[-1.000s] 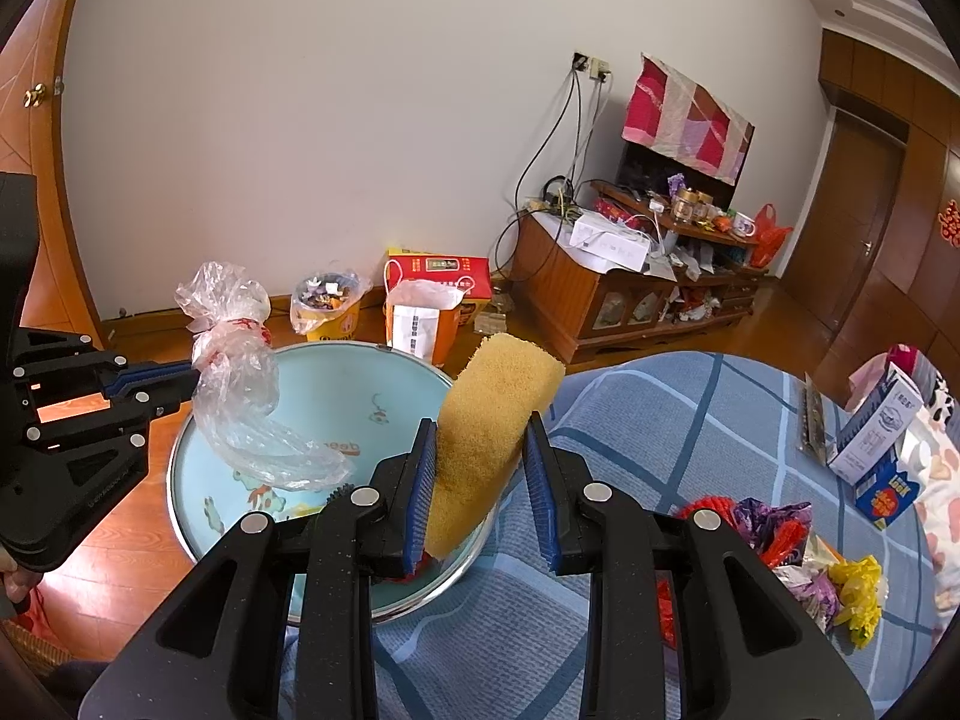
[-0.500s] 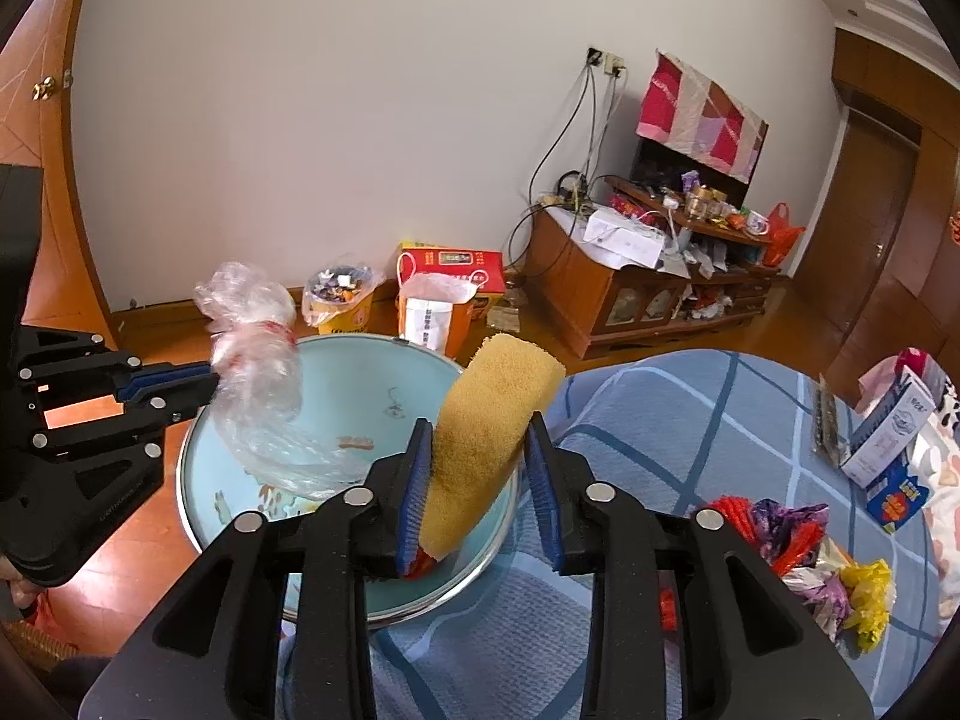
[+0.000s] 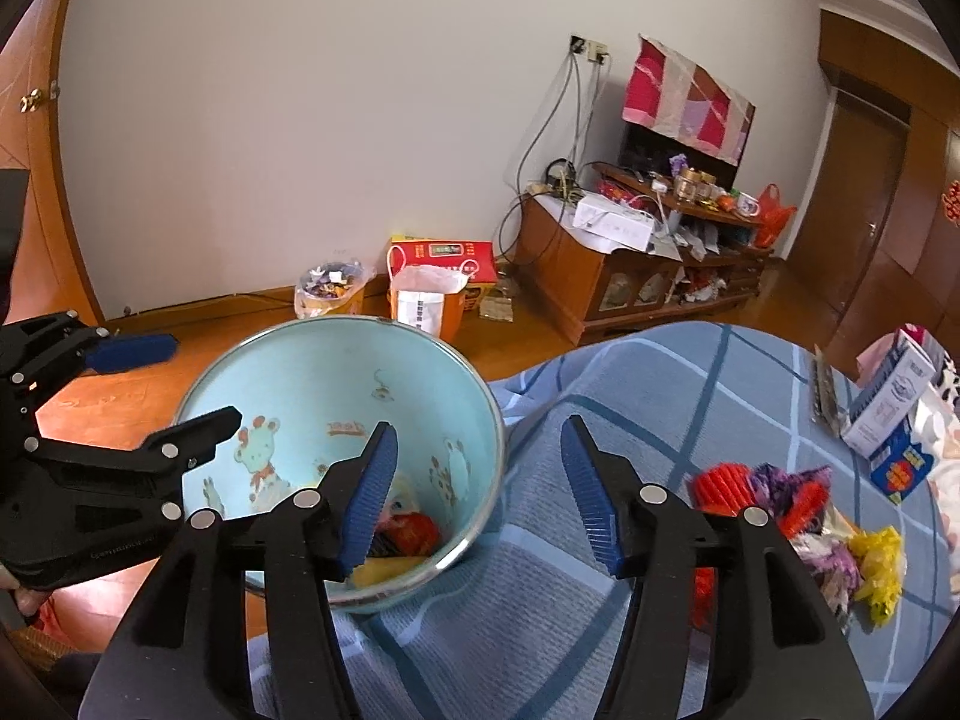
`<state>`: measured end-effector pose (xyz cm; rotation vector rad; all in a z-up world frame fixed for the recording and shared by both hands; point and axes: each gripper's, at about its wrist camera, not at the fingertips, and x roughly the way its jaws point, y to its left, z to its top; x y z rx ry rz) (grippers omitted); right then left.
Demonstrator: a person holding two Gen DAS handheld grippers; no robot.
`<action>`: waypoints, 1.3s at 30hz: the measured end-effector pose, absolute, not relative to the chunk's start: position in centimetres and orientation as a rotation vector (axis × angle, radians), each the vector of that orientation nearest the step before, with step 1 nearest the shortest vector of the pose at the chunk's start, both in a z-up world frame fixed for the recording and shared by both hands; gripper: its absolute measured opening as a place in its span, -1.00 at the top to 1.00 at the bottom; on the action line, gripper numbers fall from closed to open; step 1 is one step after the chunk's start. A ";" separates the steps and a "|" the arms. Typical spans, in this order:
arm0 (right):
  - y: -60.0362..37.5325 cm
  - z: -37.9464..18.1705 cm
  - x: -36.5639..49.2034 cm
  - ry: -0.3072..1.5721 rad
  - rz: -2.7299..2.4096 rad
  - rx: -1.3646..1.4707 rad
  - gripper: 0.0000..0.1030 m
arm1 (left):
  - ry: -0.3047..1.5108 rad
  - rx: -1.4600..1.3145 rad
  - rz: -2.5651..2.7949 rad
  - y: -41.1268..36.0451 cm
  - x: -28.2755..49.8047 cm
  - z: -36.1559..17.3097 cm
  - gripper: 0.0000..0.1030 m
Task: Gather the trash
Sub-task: 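Grasp the plaid cloth with the right tool while the left tool grasps the red mesh bag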
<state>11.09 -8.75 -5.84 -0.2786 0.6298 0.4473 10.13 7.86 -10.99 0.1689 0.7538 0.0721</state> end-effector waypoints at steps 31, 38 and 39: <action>-28.1 -9.7 11.2 0.855 0.039 -0.054 0.36 | 0.760 0.215 -0.017 0.8 11.3 -11.9 -0.75; -28.6 -8.0 8.2 0.800 0.074 -0.046 0.62 | 0.743 0.204 -0.043 -0.8 11.5 -11.1 -0.76; -28.8 -7.6 7.8 0.787 0.073 -0.047 0.62 | 0.740 0.205 -0.049 -1.3 11.5 -10.9 -0.76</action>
